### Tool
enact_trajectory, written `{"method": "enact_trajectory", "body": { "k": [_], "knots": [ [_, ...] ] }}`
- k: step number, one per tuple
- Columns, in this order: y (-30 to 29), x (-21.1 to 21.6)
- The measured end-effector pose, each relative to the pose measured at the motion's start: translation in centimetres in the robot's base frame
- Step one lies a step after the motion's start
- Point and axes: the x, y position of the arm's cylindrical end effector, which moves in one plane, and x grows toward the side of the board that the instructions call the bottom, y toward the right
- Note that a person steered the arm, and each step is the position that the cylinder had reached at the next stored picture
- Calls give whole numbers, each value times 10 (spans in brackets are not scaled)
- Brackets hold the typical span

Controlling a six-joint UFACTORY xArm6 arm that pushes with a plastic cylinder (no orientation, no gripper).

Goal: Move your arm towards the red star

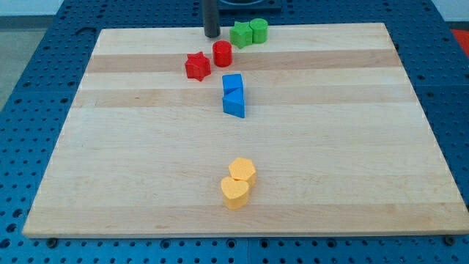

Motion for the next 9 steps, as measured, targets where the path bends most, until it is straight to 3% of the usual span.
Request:
{"method": "enact_trajectory", "body": {
  "k": [2,4,6,8,9],
  "knots": [
    [-60,40],
    [-57,51],
    [-110,60],
    [-135,114],
    [-133,120]
  ]
}}
